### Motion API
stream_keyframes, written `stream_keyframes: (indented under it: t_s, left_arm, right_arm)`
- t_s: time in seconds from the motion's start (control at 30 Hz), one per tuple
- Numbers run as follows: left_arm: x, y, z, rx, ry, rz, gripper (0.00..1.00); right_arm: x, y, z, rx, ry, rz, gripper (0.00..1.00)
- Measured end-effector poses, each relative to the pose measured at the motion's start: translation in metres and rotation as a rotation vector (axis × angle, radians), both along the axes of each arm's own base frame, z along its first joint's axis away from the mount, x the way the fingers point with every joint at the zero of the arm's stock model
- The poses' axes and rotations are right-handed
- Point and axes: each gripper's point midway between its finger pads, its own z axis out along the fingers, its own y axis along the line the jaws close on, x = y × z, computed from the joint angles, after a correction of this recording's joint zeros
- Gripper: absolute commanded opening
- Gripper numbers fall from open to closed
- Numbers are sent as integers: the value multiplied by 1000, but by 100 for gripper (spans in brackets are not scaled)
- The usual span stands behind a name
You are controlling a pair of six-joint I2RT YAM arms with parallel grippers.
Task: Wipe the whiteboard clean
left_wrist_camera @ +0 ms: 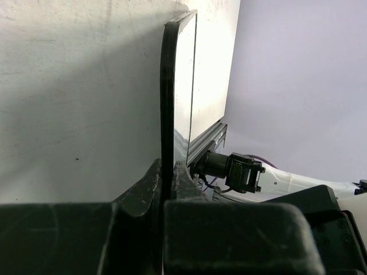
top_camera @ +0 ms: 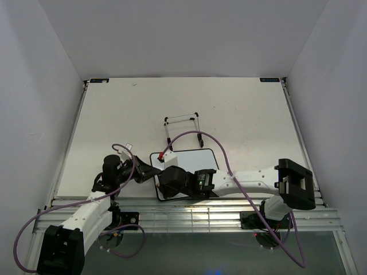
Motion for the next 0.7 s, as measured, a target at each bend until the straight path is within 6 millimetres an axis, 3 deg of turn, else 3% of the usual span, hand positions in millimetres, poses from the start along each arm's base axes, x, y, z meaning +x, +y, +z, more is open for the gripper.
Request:
stream_keyframes:
  t_s: [0.17,0.57,0.7]
  left_arm:
    - [2,0,2,-6,-6,9,0]
    - [1,-1,4,-16,8,15,0]
    - [1,-1,5,-21,6,12,0]
  right_arm:
    - [14,-18,-3,59,-7,-79,11]
    - [73,-164,-58,68,35,-455,10]
    - [75,-181,-63,76,43,-483,10]
